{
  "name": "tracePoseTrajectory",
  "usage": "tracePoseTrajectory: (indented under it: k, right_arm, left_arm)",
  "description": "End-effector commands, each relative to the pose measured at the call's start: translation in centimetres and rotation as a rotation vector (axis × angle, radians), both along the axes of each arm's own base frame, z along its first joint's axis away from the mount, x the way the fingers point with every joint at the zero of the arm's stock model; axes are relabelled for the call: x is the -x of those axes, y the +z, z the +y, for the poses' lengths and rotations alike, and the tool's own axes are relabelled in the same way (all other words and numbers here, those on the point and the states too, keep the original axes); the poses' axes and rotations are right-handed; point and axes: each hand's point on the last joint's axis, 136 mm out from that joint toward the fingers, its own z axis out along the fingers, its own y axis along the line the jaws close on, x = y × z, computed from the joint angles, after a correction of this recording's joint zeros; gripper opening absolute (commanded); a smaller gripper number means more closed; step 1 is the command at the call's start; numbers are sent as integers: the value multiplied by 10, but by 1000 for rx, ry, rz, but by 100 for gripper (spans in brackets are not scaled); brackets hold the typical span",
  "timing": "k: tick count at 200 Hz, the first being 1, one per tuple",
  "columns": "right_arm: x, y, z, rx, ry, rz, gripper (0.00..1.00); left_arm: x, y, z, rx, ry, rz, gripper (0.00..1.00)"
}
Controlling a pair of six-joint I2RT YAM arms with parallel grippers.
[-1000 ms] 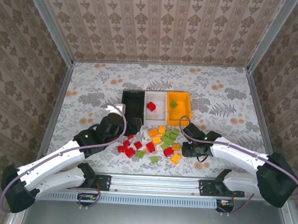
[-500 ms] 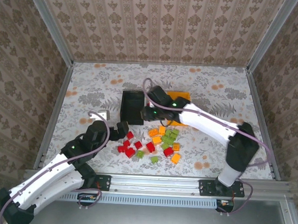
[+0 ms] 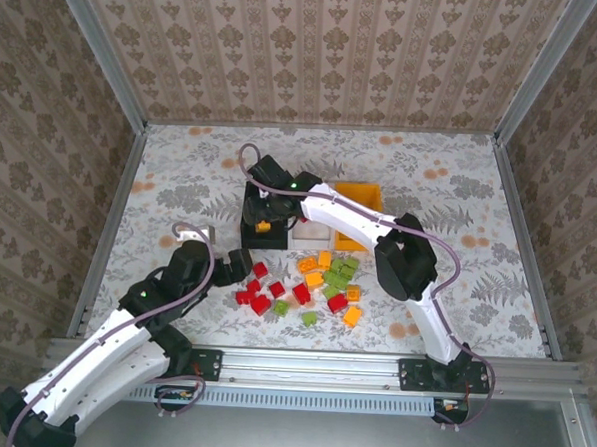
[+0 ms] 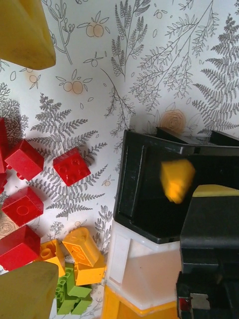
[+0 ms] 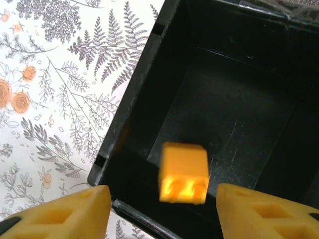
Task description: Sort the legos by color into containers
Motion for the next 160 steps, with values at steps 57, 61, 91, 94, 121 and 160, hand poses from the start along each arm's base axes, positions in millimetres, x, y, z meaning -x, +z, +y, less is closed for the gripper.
tracePoseTrajectory:
  k: [57, 61, 91, 94, 121, 160]
  right_arm:
    - [53, 77, -56, -80, -30, -113, 69]
    - [60, 76, -62, -76, -27, -108, 69]
    - [108, 53, -112, -12, -37, -78, 70]
    - [112, 49, -117, -5, -41, -73, 70]
    - [147, 22, -163, 31, -89, -31, 71]
    - [198, -32, -203, 96, -100, 116, 71]
  left_arm:
    - [-3, 10, 0, 23, 2, -29, 100]
    - [-3, 11, 0, 24, 4, -32, 100]
    - [-6, 11, -2, 30, 1, -46, 100]
    - [-6, 10, -2, 32, 1, -46, 100]
    - [-8, 8, -5, 47, 0, -45, 100]
    - [-9, 1, -10, 55, -11, -26, 100]
